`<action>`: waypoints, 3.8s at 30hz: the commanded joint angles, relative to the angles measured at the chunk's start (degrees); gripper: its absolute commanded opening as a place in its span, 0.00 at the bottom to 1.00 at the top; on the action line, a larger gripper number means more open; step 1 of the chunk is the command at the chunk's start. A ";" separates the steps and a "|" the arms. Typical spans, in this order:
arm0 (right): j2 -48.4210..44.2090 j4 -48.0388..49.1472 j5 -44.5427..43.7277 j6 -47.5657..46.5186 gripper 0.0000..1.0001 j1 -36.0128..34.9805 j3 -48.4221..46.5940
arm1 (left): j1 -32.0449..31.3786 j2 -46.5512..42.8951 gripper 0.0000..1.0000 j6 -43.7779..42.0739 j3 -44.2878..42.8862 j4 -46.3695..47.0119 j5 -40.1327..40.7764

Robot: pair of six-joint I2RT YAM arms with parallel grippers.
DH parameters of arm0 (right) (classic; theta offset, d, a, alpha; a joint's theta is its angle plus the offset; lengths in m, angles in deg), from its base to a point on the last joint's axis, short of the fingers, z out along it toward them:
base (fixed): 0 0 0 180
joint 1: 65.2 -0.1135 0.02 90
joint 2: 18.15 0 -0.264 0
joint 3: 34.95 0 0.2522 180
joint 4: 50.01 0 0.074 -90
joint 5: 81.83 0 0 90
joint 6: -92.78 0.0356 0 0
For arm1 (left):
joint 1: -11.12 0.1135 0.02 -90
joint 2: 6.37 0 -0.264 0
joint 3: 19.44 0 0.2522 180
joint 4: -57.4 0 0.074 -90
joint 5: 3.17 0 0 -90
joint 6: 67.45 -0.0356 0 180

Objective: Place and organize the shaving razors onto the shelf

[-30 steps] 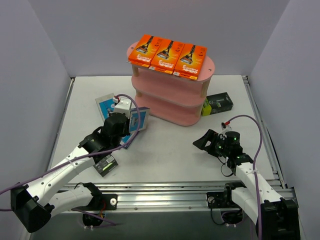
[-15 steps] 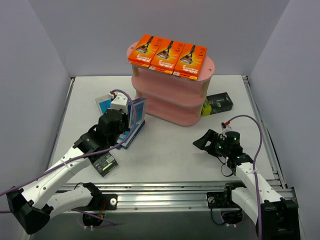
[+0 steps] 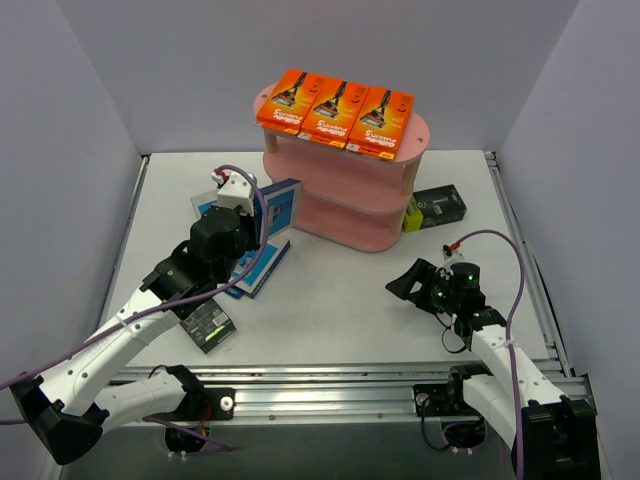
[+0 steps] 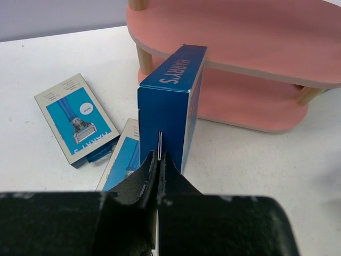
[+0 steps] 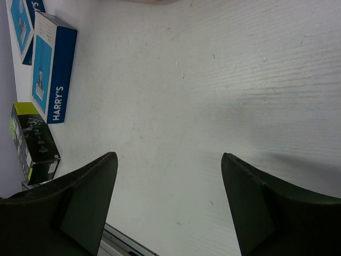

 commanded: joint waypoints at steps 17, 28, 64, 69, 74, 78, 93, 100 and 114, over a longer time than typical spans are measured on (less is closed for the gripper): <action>-0.98 1.14 -0.63 -0.22 0.75 0.46 -0.22 | -0.23 4.39 0.02 -0.35 -10.49 8.32 -3.06; -0.37 1.32 -0.63 -0.39 0.75 0.46 -0.31 | -0.15 6.24 0.02 2.55 -8.48 14.73 -2.19; -0.28 1.50 -1.16 -0.30 0.75 0.46 -0.05 | 5.03 2.11 0.02 22.65 5.13 24.58 1.16; -0.63 1.50 -1.07 -0.30 0.75 0.46 -0.05 | 9.69 1.58 0.02 29.61 8.75 25.81 -4.62; -0.80 1.50 -1.24 -0.30 0.75 0.46 -0.05 | 13.38 1.49 0.02 34.80 11.47 28.79 -8.78; -0.80 1.50 -1.33 -0.30 0.75 0.46 -0.05 | 14.26 2.11 0.02 38.05 12.44 31.25 -10.00; -0.54 1.50 -0.98 -0.22 0.75 0.46 -0.05 | 17.25 7.03 0.02 49.48 16.66 42.07 -12.38; 0.69 1.59 -0.63 -0.30 0.75 0.55 -0.31 | 18.83 9.13 0.02 51.94 16.75 44.00 -13.08; 3.94 1.23 -0.98 -0.48 0.75 0.64 -1.19 | 21.65 20.03 0.02 58.36 12.18 49.45 -18.53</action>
